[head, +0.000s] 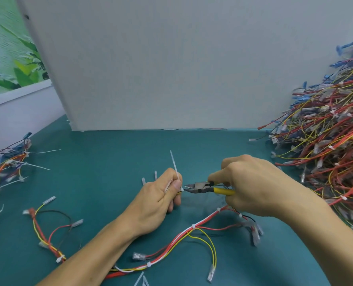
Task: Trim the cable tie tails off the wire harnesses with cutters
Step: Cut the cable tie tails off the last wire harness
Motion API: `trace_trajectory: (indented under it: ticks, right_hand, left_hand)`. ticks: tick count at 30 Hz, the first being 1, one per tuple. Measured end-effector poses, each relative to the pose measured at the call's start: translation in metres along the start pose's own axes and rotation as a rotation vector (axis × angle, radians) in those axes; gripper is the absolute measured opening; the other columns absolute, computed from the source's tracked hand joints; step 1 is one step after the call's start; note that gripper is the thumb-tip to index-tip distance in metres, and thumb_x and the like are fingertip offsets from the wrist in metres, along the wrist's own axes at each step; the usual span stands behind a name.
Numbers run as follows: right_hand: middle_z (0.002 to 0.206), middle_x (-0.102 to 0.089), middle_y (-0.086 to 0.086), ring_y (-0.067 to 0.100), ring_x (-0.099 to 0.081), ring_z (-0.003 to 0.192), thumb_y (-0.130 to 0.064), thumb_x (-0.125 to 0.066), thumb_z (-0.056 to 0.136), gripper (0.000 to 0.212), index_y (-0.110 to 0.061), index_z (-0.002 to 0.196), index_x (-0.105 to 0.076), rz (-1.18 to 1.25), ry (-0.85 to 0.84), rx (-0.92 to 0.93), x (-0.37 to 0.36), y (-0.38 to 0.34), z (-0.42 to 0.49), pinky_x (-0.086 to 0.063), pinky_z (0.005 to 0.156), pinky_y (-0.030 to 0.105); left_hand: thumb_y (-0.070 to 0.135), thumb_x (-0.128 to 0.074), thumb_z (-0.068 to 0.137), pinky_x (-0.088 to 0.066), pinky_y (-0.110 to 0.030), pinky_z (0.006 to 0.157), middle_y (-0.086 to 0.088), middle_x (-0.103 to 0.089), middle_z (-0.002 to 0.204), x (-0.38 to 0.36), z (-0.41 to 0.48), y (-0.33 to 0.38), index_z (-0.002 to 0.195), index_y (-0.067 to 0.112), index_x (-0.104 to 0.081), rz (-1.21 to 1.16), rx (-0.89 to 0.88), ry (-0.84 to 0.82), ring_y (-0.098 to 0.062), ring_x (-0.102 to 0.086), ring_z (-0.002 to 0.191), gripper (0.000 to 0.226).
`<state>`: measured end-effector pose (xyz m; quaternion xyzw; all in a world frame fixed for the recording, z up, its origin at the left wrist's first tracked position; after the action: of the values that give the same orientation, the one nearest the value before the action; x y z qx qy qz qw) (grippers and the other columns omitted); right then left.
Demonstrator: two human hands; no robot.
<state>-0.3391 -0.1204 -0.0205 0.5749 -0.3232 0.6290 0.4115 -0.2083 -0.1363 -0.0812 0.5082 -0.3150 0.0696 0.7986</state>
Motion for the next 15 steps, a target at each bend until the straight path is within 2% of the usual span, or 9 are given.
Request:
trace_trajectory:
  ticks: [6,12,15]
  right_hand:
    - [0.090,-0.048,-0.011,0.023,-0.054,0.089,-0.026,-0.056,0.079,0.043,-0.045,0.117,-0.058,0.016,0.006,0.016,0.0004,-0.0037,0.0005,-0.034,0.059,0.029]
    - [0.076,-0.038,-0.010,0.022,-0.044,0.078,-0.022,-0.055,0.078,0.034,-0.043,0.104,-0.059,-0.022,-0.003,0.012,-0.0001,-0.0042,0.0002,-0.026,0.054,0.028]
    - [0.078,-0.037,-0.010,0.022,-0.043,0.078,-0.020,-0.055,0.079,0.034,-0.042,0.104,-0.060,-0.022,-0.023,0.021,-0.0022,-0.0053,0.0009,-0.025,0.052,0.027]
  left_hand:
    - [0.033,-0.035,0.101,-0.047,-0.022,0.063,0.004,-0.062,0.071,-0.0013,-0.0005,0.0023,0.084,0.033,-0.041,0.014,-0.025,-0.018,-0.010,-0.053,0.056,0.018]
    - [0.041,-0.032,0.098,-0.045,-0.021,0.063,0.004,-0.063,0.071,-0.0008,-0.0001,0.0034,0.084,0.034,-0.041,0.012,-0.028,-0.015,-0.011,-0.054,0.057,0.017]
    - [0.041,-0.033,0.097,-0.046,-0.022,0.064,0.004,-0.063,0.071,-0.0014,-0.0004,0.0038,0.084,0.034,-0.041,0.008,-0.028,-0.021,-0.011,-0.054,0.058,0.017]
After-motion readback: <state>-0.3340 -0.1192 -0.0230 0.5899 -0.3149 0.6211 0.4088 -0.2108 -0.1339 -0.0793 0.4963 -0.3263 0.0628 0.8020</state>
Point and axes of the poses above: each hand's wrist, its own z-axis towards the middle knuckle, its own x-axis out of the back of the hand, y = z × x, the point moved 10 cm from there along z, towards the middle knuckle
